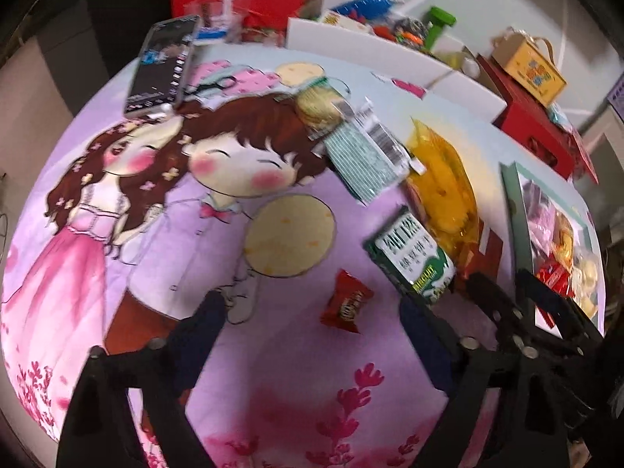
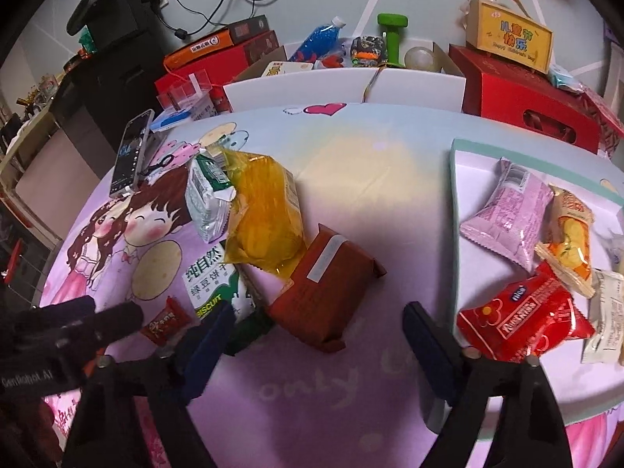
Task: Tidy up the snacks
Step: 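Move both tools back from the tray to the snack pile, then grasp the small red candy packet with the left tool while the right tool grasps the dark red box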
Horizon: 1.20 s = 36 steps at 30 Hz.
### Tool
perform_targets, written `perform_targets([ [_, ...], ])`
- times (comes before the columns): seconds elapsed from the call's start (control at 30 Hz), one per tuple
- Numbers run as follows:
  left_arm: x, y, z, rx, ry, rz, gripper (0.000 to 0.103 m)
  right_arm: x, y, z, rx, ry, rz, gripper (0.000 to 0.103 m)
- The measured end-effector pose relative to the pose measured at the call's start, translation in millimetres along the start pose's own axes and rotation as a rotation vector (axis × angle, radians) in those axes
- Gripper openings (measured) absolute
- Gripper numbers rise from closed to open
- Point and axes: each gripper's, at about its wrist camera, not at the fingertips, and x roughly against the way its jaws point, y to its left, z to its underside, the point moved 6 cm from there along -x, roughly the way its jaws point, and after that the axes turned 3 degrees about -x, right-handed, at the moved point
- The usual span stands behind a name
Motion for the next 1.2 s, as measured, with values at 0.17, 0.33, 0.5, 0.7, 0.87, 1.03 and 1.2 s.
perform_targets([
  [0.17,-15.1,-7.7,2.2,-0.024,0.044,0.005,0.08,-9.8,-2.6,-0.7,0.001,-0.002,0.01,0.081],
  [0.33,-26.0,-14.8,5.2,-0.05,0.076,0.002,0.076,-14.4,-3.6,-3.8,0.001,-0.024,0.017,0.081],
  [0.5,-34.5,-16.9,6.8,-0.063,0.1,-0.008,0.07,-16.1,-3.2,-4.4,0.017,-0.043,0.039,0.081],
  [0.7,-37.6,-18.4,7.9,-0.094,0.097,-0.053,0.051,-14.8,-4.8,-2.8,0.034,-0.031,0.048,0.071],
  [0.87,-39.6,-19.2,4.5,-0.093,0.088,-0.052,0.039,-12.9,-6.2,-0.3,0.033,-0.02,0.036,0.06],
  [1.03,-38.3,-18.3,0.4,-0.106,0.083,-0.044,0.022,-17.9,-1.9,3.0,0.054,-0.013,0.04,0.056],
  [1.2,-38.5,-19.6,0.0,-0.108,0.073,-0.036,0.021,-20.9,-1.0,5.0,0.053,-0.017,0.042,0.053],
])
